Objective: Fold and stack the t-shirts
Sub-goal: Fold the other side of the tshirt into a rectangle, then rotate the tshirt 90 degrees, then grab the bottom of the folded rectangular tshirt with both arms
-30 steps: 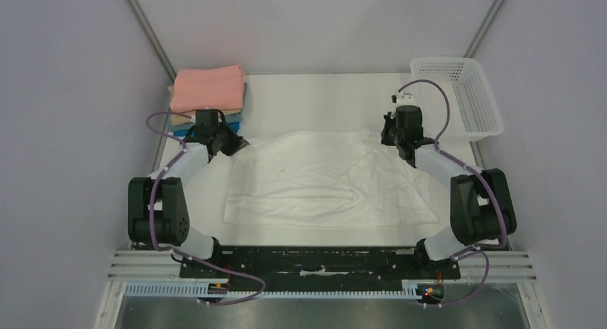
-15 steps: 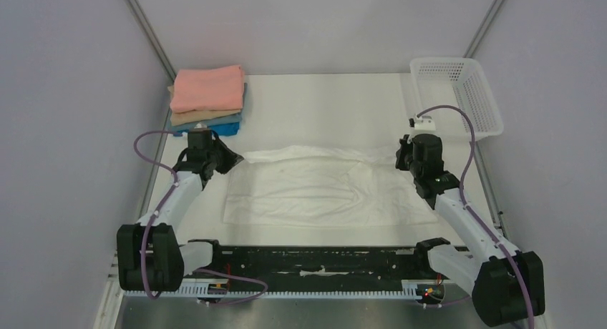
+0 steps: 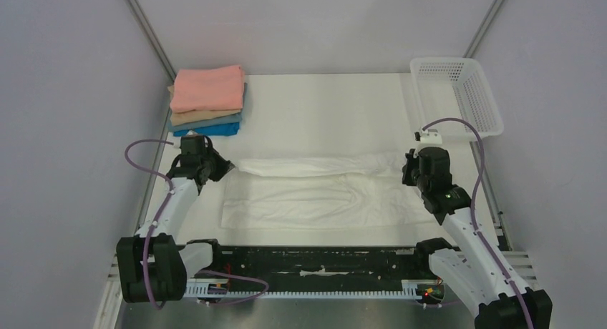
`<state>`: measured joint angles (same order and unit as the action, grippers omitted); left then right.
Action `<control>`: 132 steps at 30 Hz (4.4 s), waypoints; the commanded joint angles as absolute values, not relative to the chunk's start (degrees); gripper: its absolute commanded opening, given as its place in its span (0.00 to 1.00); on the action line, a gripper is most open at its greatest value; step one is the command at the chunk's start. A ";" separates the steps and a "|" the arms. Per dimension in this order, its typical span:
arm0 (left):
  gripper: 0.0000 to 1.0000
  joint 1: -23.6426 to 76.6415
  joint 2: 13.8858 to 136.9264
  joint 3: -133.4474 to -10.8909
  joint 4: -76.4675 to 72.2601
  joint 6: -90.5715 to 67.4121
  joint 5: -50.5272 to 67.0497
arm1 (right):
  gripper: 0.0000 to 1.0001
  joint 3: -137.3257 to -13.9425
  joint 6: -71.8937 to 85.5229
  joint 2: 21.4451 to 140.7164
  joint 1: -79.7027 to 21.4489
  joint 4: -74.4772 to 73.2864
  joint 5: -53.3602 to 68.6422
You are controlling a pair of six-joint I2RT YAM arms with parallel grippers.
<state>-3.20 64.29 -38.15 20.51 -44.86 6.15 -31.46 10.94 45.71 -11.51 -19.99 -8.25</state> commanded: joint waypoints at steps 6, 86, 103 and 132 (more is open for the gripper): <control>0.02 -3.59 60.85 -33.75 21.10 -42.62 5.54 | 0.00 -32.89 11.02 42.07 -11.75 -32.35 -6.34; 0.86 61.37 80.77 -25.78 -10.93 -84.89 -10.57 | 0.98 -125.94 36.34 158.80 -23.71 31.27 10.39; 0.86 62.69 56.50 -34.46 28.73 -62.48 -5.98 | 0.98 -78.06 10.80 98.63 -23.72 3.05 -1.40; 0.02 63.42 58.49 -16.88 10.98 -68.52 7.40 | 0.88 -20.25 14.67 43.04 -28.64 -28.39 15.47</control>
<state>63.13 58.00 -17.58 14.02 -67.11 7.62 -20.36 17.87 45.21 -28.21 -19.20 9.67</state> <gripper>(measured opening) 0.061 0.911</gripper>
